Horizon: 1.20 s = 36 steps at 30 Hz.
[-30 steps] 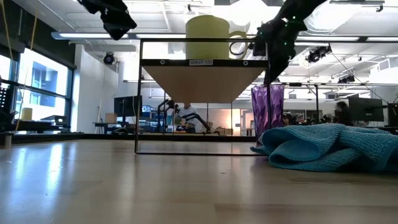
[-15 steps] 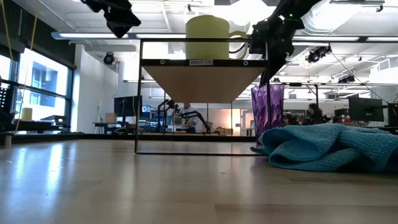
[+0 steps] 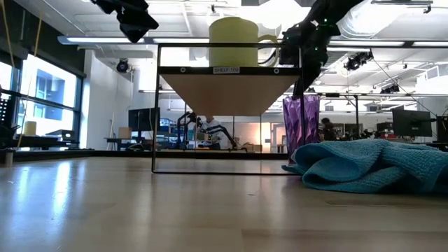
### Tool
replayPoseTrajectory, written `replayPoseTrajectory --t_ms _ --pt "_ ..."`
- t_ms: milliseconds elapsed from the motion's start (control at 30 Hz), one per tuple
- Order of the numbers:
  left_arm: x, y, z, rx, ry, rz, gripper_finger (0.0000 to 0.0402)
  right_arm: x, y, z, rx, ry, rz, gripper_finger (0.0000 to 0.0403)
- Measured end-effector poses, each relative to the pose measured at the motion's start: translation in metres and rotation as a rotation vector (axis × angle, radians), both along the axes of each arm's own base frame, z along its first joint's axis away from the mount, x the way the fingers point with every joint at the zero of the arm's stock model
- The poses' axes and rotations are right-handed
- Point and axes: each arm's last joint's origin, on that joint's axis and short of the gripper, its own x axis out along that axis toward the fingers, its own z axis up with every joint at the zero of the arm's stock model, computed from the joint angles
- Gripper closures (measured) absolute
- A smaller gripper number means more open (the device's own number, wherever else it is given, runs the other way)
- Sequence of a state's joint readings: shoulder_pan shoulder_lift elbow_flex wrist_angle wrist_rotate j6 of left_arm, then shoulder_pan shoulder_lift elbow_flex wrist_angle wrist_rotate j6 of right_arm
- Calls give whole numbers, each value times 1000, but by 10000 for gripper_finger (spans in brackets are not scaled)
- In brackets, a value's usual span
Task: Stack small to large cups/mugs on shelf
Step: Put the violet cup on the shelf
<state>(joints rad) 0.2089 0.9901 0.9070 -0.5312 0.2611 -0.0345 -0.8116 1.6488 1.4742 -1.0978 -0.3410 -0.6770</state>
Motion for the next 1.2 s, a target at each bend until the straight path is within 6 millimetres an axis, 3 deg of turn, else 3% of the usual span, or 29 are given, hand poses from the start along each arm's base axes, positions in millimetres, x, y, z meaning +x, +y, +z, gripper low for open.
replayPoseTrajectory --t_ms 1200 --pt "-1 0 -2 -17 23 8 218 3 -5 -4 -39 23 -29 299"
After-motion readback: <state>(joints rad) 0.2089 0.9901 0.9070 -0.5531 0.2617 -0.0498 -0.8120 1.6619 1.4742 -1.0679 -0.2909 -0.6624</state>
